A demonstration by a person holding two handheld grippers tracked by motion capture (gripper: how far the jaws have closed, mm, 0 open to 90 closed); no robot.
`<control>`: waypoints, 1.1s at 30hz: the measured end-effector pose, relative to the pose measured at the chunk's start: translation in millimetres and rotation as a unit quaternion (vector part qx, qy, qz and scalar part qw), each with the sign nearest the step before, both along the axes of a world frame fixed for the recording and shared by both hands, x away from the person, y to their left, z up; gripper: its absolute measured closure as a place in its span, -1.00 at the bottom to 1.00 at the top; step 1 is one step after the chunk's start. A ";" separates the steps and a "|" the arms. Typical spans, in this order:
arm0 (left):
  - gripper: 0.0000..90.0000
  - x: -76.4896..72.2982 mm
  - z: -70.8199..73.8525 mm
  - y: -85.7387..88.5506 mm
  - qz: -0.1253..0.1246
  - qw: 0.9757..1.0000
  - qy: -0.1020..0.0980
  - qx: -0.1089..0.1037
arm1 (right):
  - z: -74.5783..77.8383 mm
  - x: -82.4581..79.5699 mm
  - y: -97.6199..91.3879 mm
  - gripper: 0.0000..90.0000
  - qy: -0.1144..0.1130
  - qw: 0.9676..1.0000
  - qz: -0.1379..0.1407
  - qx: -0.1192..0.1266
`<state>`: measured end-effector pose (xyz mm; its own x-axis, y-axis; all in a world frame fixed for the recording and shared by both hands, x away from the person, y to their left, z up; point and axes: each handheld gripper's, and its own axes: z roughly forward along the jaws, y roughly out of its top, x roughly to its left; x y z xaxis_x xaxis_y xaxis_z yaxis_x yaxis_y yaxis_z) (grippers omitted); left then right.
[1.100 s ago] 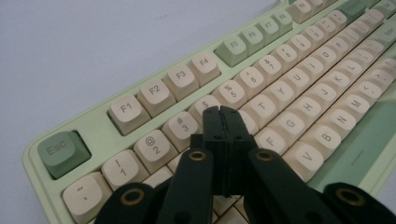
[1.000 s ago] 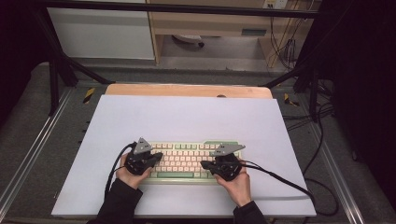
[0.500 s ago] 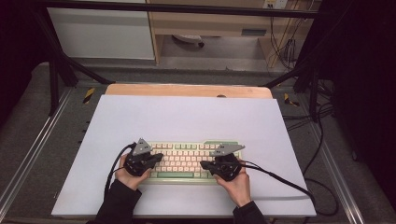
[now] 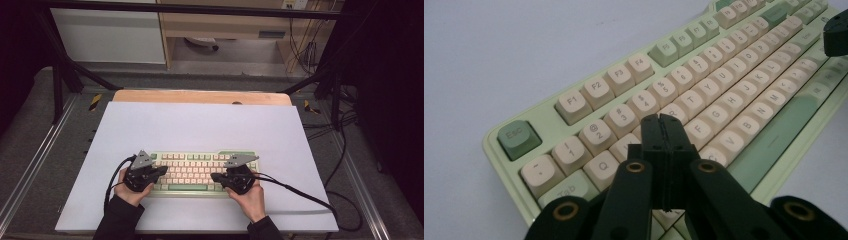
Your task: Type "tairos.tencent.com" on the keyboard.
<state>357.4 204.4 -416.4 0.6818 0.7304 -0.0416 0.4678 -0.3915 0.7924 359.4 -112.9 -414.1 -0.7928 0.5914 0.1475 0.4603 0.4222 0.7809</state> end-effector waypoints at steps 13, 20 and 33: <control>1.00 -6.1 -1.5 12.3 0.005 1.000 0.000 -0.003 | 1.0 3.0 21.9 1.00 0.002 1.000 0.016 -0.001; 1.00 -6.7 -2.4 13.5 0.004 1.000 0.001 -0.006 | -1.5 5.5 35.2 1.00 0.005 1.000 0.021 0.002; 1.00 -5.7 -4.3 13.3 0.003 1.000 0.002 -0.004 | -13.1 7.9 49.6 1.00 0.010 1.000 0.028 -0.003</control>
